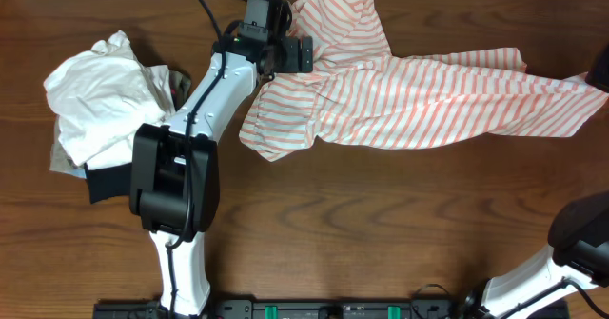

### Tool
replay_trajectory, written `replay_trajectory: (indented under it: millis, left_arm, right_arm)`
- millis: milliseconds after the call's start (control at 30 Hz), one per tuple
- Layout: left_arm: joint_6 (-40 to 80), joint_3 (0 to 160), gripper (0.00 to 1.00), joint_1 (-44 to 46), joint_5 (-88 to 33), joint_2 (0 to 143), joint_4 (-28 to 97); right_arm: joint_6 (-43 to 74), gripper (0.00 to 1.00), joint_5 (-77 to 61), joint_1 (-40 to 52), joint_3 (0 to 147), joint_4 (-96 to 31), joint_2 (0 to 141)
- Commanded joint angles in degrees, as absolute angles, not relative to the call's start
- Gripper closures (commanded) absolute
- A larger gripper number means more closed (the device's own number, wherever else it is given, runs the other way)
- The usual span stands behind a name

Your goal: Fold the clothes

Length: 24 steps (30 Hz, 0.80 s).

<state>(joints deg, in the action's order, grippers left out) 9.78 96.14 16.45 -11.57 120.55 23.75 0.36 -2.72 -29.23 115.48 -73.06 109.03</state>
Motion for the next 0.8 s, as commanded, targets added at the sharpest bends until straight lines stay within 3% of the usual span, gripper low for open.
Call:
replay_trajectory:
  millis: [0, 767]
  left_arm:
    - [5.7, 96.6, 0.02, 16.3, -10.9, 120.4, 24.2]
    - [-12.8, 96.0, 0.02, 16.3, -11.6, 121.1, 25.0]
  right_arm:
    - [0.2, 0.99, -2.0, -29.6, 115.4, -72.9, 108.9]
    - [0.2, 0.99, -2.0, -29.6, 115.4, -72.9, 108.9]
